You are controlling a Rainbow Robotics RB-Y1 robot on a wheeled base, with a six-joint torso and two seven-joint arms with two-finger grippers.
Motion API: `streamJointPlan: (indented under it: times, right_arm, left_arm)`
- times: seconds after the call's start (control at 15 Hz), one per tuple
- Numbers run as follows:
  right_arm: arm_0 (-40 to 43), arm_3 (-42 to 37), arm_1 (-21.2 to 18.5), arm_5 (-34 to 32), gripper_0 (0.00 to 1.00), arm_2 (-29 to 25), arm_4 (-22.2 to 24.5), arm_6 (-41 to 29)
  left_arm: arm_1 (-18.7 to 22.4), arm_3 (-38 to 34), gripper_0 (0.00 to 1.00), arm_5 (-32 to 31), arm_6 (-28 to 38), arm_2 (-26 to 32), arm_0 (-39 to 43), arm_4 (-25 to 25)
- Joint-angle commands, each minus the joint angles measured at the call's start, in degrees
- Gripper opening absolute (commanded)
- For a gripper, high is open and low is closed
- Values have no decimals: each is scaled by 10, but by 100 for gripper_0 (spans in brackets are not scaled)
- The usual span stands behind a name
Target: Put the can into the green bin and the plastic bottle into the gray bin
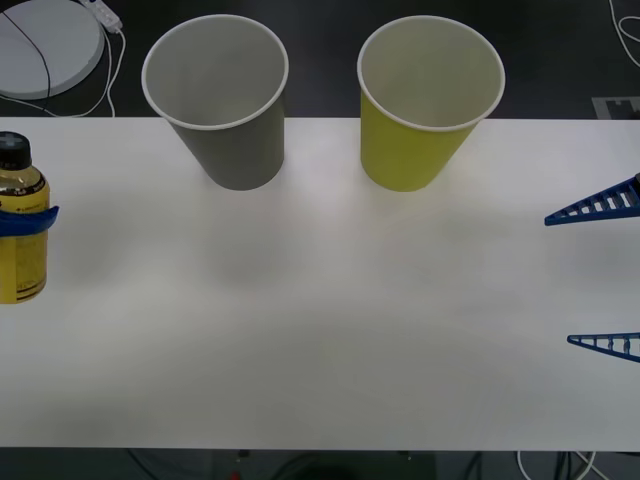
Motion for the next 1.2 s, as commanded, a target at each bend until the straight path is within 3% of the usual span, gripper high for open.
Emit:
streamJointPlan:
  times: [0.07,0.47,0.8,1.2]
  right_arm:
    - [0,0,0,0,100,0,0,0]
    - [0,0,0,0,100,0,0,0]
    - [0,0,0,0,100,0,0,0]
    - [0,0,0,0,100,0,0,0]
  left_arm:
    - [36,37,0,-39,2,-7,-43,24]
    - [107,104,0,-67,-5,-94,-160,53]
    - [126,159,0,-117,-2,-176,-286,56]
    - [124,215,0,-119,0,-348,-473,43]
